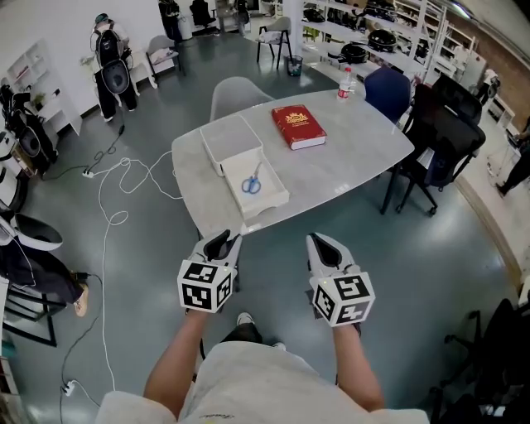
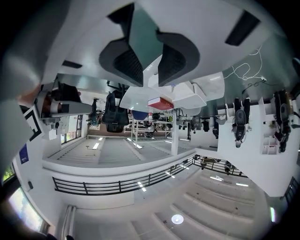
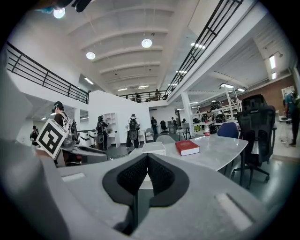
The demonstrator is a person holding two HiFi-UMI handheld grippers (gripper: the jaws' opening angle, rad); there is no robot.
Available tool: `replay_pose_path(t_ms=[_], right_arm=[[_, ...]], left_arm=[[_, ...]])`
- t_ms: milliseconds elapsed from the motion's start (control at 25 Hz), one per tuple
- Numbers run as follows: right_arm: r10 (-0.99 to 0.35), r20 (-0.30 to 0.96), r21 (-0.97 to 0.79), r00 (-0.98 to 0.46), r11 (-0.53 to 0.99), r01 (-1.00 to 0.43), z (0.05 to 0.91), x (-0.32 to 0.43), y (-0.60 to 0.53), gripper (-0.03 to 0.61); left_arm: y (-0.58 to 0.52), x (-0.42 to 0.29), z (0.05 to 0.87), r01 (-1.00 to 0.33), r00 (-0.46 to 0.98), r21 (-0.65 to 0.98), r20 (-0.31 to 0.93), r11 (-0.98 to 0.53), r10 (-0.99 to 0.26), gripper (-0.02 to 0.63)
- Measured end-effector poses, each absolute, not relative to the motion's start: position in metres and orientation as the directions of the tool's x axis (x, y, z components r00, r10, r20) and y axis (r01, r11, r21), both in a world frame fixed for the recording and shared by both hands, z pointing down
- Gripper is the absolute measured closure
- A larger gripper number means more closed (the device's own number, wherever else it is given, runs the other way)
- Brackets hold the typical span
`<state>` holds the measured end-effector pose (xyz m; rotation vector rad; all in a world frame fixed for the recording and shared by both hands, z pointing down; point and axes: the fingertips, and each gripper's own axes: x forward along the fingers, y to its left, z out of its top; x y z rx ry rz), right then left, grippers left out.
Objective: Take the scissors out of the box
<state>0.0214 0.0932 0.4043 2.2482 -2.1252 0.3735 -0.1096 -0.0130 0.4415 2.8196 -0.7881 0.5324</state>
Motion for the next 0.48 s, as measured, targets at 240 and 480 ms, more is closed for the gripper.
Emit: replay_pose_path(t_ms=[240,480], right_arm=[[-0.977,0.21,-0.136,0.038,-0.067,-0.988,0.412,0.043,0.069,0.572],[-0.97,0.24,-0.125,0.029,-0.061,-0.99,0.416,0.067,0.029,0.572]], left_arm=[[-0.038,-0.087,0.453,-0.525,0.8,0.078,0.384,-0.847,-0.46,0.536],[-0.078,-0.057,0.464,-0.521,0.801,0.099,0.401,-0.848,-0.445,0.537]])
